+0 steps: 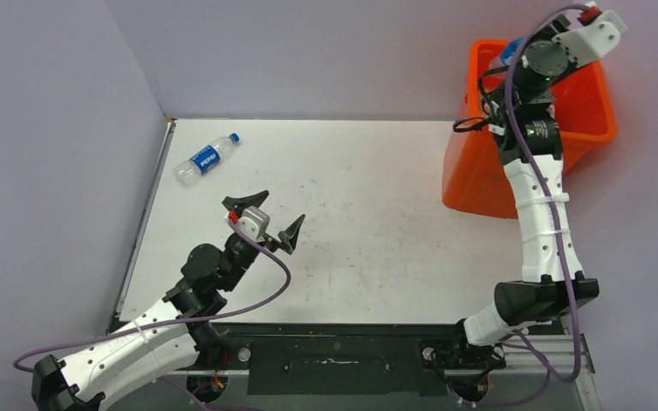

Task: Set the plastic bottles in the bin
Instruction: Place the plastic bottle in the trash bin.

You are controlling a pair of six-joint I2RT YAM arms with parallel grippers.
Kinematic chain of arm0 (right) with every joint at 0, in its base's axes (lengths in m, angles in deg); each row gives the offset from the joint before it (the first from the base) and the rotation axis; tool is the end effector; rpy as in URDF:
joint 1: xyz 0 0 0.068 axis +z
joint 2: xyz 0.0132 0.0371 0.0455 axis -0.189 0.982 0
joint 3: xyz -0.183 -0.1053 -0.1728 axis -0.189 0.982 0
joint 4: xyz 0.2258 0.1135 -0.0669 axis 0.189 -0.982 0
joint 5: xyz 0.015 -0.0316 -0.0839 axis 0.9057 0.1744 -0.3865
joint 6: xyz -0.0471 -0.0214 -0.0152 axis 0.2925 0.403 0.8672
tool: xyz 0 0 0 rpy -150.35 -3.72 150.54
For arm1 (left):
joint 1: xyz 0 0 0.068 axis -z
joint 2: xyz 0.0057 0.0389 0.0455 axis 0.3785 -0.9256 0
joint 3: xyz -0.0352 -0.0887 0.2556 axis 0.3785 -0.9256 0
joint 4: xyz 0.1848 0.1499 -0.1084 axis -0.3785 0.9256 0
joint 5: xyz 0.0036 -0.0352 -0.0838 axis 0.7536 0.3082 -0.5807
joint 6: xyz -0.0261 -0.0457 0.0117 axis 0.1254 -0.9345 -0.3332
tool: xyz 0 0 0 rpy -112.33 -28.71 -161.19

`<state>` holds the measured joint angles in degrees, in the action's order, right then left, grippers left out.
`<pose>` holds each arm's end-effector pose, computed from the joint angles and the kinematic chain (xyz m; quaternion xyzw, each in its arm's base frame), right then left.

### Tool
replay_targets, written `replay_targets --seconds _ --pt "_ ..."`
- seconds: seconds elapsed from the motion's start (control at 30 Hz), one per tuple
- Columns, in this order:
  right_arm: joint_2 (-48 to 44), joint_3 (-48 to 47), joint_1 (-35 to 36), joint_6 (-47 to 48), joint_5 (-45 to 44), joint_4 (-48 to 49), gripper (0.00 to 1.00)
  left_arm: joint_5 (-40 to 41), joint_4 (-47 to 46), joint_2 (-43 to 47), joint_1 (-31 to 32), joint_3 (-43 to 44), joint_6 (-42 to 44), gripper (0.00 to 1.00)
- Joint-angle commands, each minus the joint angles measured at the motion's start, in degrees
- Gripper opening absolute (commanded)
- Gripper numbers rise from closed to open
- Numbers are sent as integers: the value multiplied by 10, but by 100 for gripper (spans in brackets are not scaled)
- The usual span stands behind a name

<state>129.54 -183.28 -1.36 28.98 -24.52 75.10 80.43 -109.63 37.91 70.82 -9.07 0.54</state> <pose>0.3069 0.0263 0.5615 0.3256 0.5430 -0.0687 0.7710 0.1180 -0.1203 0.3138 0.2048 0.5911 -0.1955 0.7553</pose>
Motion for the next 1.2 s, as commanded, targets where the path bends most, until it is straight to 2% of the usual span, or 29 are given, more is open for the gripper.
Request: replay_targets --seconds 0.0,0.1,0.3,0.5,0.53,0.57,0.67,0.73,0.77,0.9,1.03,1.1,1.17 --pt "-76 5 -73 -106 33 105 5 5 -19 4 5 2 3 96" --pt "-65 0 -125 -117 19 87 5 13 -20 12 5 1 3 96" --pt "-60 94 -156 -121 -32 80 5 37 -15 16 5 2 6 96" --pt "-50 159 -192 -192 -3 34 5 59 0 10 6 7 8 96" --pt "-47 163 -194 -194 3 35 9 60 0 9 6 7 9 96" --pt "-46 167 -197 -191 18 40 23 60 0 9 6 7 9 96" --pt "-39 163 -196 -181 59 52 81 47 3 2 6 9 5 96" --pt "-34 150 -190 -181 69 51 95 41 11 -3 6 14 4 96" --pt "-31 139 -182 -179 70 50 99 42 12 -4 6 16 3 96" --pt "-23 80 -129 -145 63 53 92 62 8 -3 6 13 6 96" --pt "-27 31 -30 -99 62 62 90 95 7 -16 5 13 16 96" --pt "-45 40 29 -81 75 75 90 125 11 -30 4 16 23 96" --pt "-76 94 89 -62 109 106 90 162 20 -43 -2 24 28 96"
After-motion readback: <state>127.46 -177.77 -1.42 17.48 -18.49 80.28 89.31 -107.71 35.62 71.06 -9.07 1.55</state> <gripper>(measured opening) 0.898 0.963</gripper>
